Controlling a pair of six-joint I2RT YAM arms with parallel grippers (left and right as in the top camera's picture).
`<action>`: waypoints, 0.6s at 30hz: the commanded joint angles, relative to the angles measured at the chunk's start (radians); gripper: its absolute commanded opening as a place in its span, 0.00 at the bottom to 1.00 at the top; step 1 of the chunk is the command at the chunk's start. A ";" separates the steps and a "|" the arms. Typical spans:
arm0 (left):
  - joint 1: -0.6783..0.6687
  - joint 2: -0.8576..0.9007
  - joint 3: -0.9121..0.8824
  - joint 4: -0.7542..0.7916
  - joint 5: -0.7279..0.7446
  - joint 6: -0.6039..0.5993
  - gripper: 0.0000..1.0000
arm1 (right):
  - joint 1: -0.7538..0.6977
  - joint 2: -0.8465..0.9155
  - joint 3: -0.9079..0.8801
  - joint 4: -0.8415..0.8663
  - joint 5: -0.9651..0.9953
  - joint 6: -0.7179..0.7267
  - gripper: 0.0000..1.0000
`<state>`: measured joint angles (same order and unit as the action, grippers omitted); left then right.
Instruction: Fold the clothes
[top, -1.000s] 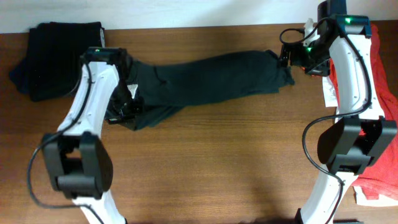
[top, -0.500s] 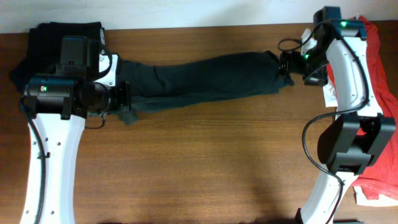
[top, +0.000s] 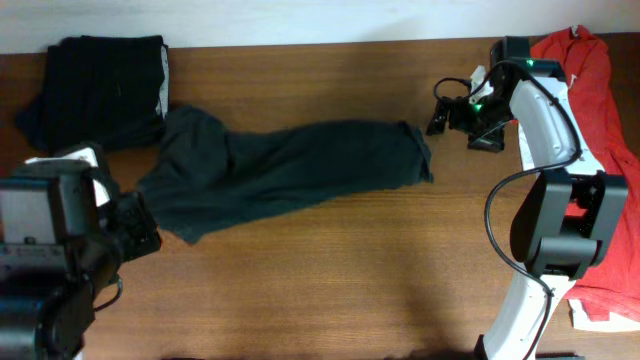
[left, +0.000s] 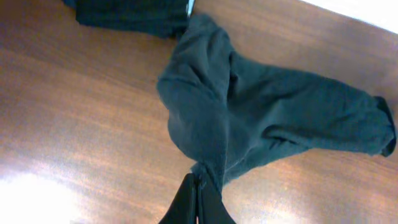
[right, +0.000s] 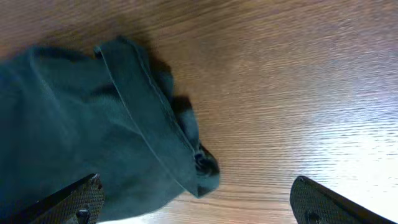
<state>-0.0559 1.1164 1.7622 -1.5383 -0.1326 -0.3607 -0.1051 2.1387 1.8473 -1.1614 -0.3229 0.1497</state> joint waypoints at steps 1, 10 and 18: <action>0.006 0.047 0.006 -0.020 -0.023 -0.013 0.00 | 0.061 -0.006 -0.033 -0.084 -0.037 -0.056 0.99; 0.006 0.103 0.006 -0.035 -0.024 -0.012 0.00 | 0.124 -0.006 -0.214 0.015 0.211 -0.264 0.83; 0.006 0.103 0.006 -0.029 -0.034 -0.013 0.01 | 0.124 -0.006 -0.303 0.186 0.197 -0.310 0.40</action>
<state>-0.0555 1.2217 1.7618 -1.5703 -0.1474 -0.3607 0.0208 2.1368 1.5517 -0.9859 -0.1314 -0.1528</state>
